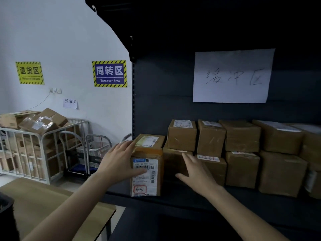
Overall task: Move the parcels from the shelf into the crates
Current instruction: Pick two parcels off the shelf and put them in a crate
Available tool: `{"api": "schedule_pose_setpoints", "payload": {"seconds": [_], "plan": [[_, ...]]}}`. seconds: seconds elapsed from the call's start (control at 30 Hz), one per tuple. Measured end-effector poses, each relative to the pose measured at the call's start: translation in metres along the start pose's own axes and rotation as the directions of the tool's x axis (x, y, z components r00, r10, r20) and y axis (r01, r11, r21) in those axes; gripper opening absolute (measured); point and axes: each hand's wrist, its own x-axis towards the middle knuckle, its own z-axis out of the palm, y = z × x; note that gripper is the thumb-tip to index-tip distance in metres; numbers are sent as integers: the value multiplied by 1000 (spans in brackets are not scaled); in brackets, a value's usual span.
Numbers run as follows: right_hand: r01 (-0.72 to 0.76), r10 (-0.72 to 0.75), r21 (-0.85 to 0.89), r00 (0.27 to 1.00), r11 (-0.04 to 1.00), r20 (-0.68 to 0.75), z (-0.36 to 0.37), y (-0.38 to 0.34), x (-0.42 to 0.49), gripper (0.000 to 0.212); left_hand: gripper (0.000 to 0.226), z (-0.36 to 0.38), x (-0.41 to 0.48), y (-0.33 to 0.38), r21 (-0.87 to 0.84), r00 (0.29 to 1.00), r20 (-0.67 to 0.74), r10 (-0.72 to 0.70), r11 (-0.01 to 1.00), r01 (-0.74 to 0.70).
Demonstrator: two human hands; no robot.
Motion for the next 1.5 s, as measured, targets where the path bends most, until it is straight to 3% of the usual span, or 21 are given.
{"api": "schedule_pose_setpoints", "payload": {"seconds": [0.13, 0.3, 0.57, 0.7, 0.87, 1.2, 1.5], "plan": [[-21, 19, -97, 1000, 995, -17, -20, 11, 4, 79, 115, -12, 17, 10, 59, 997, -26, 69, 996, -68], [-52, 45, -189, 998, 981, -41, -48, 22, 9, 79, 94, -22, 46, 34, 68, 998, -7, 69, 995, -68], [-149, 130, -190, 986, 970, -107, -80, 39, 10, 80, 88, -11, 100, 69, 4, 997, 36, 65, 998, -65], [-172, 159, -163, 983, 971, -88, -86, 49, 9, 79, 83, 3, 127, 79, -80, 995, 99, 6, 997, 2], [-156, 141, -146, 984, 977, -111, -85, 53, 24, 77, 68, 15, 154, 72, -126, 989, 140, -37, 990, 55], [-106, 65, -311, 988, 945, -137, -75, 32, 82, 70, 75, 31, 182, 45, -133, 966, 260, 4, 991, 31], [-211, 198, -429, 977, 878, -76, -61, 37, 116, 67, 63, 51, 201, 46, -380, 920, 378, 103, 923, 53]]}}
